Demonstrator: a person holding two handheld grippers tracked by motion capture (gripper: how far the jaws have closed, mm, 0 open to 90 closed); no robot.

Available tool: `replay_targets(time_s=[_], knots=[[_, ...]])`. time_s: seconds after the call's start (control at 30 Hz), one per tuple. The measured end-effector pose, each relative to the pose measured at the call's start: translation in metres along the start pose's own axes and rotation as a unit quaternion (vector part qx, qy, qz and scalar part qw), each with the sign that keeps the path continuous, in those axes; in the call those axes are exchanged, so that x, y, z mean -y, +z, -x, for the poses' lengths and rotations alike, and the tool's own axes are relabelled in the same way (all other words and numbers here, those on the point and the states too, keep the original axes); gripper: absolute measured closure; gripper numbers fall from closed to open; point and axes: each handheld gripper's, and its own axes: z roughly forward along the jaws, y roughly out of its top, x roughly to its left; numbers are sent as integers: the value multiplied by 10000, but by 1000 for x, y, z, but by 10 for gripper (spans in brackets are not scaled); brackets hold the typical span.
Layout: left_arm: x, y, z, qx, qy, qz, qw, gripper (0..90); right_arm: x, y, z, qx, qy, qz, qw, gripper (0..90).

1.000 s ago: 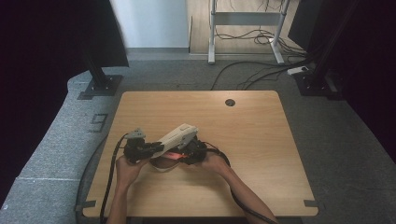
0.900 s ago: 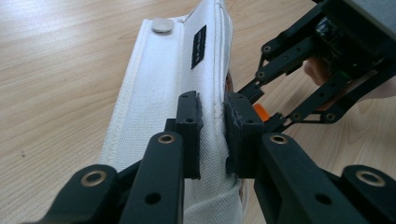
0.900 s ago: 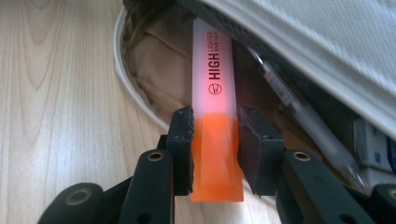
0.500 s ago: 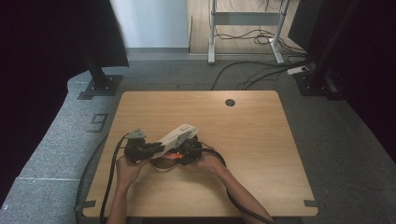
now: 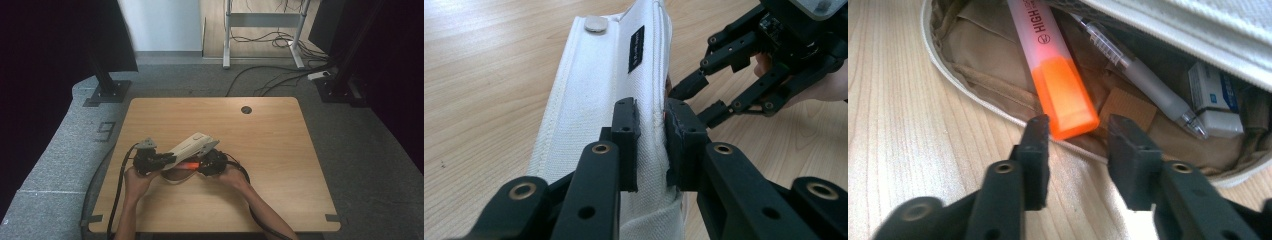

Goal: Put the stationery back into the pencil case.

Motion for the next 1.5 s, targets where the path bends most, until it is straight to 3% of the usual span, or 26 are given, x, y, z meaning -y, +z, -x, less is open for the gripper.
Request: replay_targets(time_s=[0.13, 0.37, 0.8, 1.2, 1.5], knots=[[0, 0, 0, 3, 1, -5, 10000, 762, 0, 2, 1, -35, 142, 82, 9999, 723], [0, 1, 0, 21, -6, -22, 10000, 759, -7, 10, 1, 29, 157, 81, 9998, 777], [1, 2, 1, 64, -14, -73, 10000, 755, -15, 17, 2, 161, 196, 188, 9995, 782], [3, 5, 1, 113, -38, -140, 9998, 748, -13, 5, 1, 111, 208, 269, 9994, 677], [5, 9, 2, 164, -56, -217, 9996, 736, -1, -10, 5, 11, 242, 289, 9993, 591]])
